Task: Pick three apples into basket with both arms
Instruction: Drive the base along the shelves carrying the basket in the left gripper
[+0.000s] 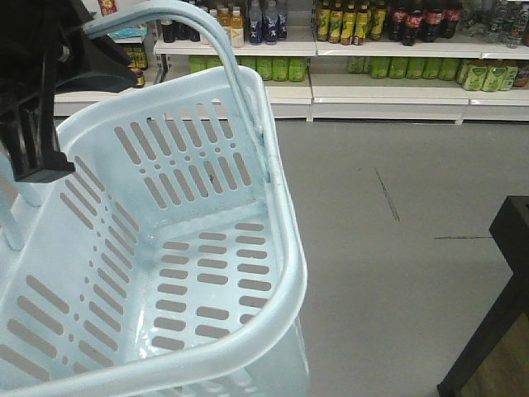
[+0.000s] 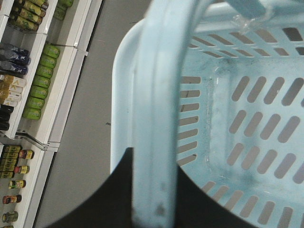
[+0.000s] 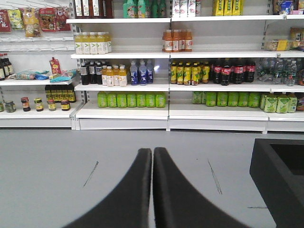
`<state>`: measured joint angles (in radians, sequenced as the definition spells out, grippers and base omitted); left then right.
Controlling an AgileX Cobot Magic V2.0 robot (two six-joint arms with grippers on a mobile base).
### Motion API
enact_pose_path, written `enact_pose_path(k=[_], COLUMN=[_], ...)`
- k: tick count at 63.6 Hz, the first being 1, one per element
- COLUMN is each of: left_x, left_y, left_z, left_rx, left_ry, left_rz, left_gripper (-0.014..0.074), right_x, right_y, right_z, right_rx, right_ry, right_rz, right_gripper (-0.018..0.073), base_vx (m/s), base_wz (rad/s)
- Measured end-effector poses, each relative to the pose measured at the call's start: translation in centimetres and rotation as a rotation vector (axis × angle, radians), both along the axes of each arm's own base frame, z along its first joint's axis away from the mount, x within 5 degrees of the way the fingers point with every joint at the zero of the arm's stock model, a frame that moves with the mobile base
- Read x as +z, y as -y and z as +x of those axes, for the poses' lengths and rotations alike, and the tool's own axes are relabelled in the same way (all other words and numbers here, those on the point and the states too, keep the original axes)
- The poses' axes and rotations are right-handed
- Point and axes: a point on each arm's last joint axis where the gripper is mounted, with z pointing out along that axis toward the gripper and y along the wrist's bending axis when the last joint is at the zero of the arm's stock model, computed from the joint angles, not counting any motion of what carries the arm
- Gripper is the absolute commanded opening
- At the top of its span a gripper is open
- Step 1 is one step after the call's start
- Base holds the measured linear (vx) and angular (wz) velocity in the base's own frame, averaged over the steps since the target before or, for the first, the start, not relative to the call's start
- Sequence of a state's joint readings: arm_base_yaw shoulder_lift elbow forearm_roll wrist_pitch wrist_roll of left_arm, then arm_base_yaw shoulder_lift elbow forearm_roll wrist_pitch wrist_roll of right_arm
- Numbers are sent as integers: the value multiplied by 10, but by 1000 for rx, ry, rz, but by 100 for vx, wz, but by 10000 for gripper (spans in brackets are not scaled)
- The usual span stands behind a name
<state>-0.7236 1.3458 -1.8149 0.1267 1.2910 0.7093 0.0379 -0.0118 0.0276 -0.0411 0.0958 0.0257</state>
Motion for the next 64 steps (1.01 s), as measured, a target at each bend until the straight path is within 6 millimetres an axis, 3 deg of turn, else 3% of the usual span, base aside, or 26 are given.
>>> enact_pose_path(k=[64], left_x=[-1], left_y=[1], left_z=[-1], left_rx=[-7], left_ry=[-13], left_rz=[-5], left_gripper=[-6], right_x=[0], right_y=[0], right_z=[0], right_rx=[0], right_ry=[0], right_rz=[0], right_gripper=[-8], base_vx=[2], base_wz=[-11])
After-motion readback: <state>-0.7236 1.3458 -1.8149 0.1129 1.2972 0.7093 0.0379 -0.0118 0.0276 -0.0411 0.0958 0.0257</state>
